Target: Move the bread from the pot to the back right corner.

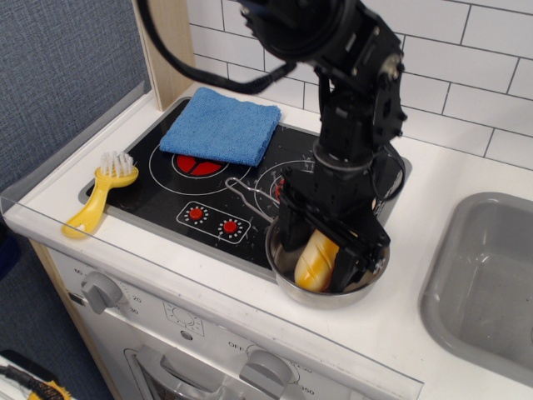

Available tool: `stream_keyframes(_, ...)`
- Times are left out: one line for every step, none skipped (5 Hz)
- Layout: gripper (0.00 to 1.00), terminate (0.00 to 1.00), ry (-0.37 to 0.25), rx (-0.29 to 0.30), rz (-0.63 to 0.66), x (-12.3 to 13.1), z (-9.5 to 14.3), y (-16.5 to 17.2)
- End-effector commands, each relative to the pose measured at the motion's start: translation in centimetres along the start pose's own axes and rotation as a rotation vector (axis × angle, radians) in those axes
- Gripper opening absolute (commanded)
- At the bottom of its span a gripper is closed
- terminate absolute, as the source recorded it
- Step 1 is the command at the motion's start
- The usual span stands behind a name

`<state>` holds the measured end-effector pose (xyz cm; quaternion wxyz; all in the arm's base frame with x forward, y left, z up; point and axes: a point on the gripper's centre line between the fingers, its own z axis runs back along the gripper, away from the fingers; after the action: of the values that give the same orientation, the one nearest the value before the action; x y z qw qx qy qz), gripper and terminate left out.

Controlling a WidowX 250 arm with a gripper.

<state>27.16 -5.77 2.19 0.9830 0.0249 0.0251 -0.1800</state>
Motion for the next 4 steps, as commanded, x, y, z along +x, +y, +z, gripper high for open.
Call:
stream_keyframes(0.0, 0.0, -0.075, 0.018, -0.015, 0.5, 1.7, 0.1)
stream_keyframes(0.0, 0.0, -0.124, 0.028, 0.001, 0.3, 3.9, 0.8)
stream_keyframes(0.0, 0.0, -0.151, 0.029, 0.04, 1.1, 6.3, 1.8)
stream_keyframes(0.0, 0.0, -0.141, 0.038, 0.118, 4.0, 7.8, 3.1)
